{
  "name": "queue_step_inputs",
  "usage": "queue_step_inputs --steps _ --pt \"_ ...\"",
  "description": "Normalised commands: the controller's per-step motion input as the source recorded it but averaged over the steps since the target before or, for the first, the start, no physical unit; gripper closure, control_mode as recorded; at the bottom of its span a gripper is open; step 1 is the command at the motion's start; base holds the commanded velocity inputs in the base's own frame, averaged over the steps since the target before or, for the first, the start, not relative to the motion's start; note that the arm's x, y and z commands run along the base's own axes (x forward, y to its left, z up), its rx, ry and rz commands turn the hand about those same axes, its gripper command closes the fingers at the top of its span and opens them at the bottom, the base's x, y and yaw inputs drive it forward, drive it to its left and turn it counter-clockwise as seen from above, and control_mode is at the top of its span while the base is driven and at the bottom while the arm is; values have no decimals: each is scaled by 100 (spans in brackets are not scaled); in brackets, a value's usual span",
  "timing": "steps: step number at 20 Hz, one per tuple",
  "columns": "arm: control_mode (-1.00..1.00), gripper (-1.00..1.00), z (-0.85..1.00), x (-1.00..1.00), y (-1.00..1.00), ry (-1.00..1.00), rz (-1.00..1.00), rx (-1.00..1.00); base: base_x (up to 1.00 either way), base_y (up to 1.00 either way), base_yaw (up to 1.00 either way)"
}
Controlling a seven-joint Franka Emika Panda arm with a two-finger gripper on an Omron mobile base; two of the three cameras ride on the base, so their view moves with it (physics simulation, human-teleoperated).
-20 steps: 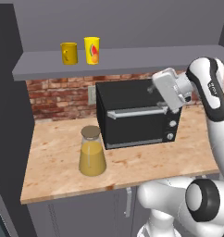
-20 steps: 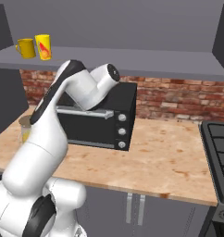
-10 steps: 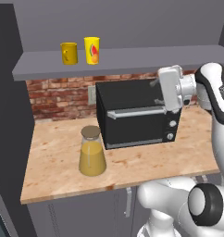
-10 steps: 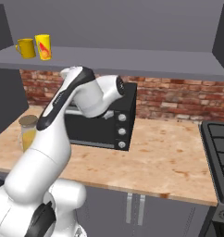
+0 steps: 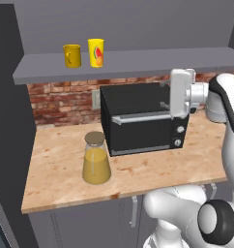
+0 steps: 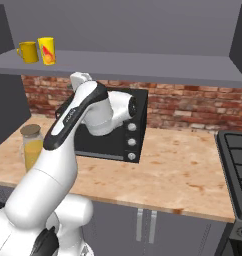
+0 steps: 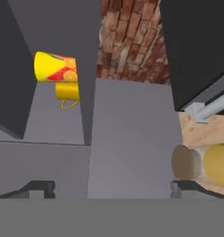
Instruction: There is a tray on the dining counter. Grab the cup, mug, and pitcher and place them on the tray. The pitcher may be placed next to the tray if it cannot fit the tray.
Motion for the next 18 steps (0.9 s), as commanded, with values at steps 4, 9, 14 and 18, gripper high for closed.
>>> queue_step_inputs --steps 4,9,14,18 --pt "-100 -100 13 0 0 0 -5 17 0 0 0" --pt "-100 -100 17 0 0 0 -4 12 0 0 0" --pt "-100 -100 32 0 0 12 0 2 0 0 0" --pt "-100 -100 46 0 0 19 -1 0 0 0 0"
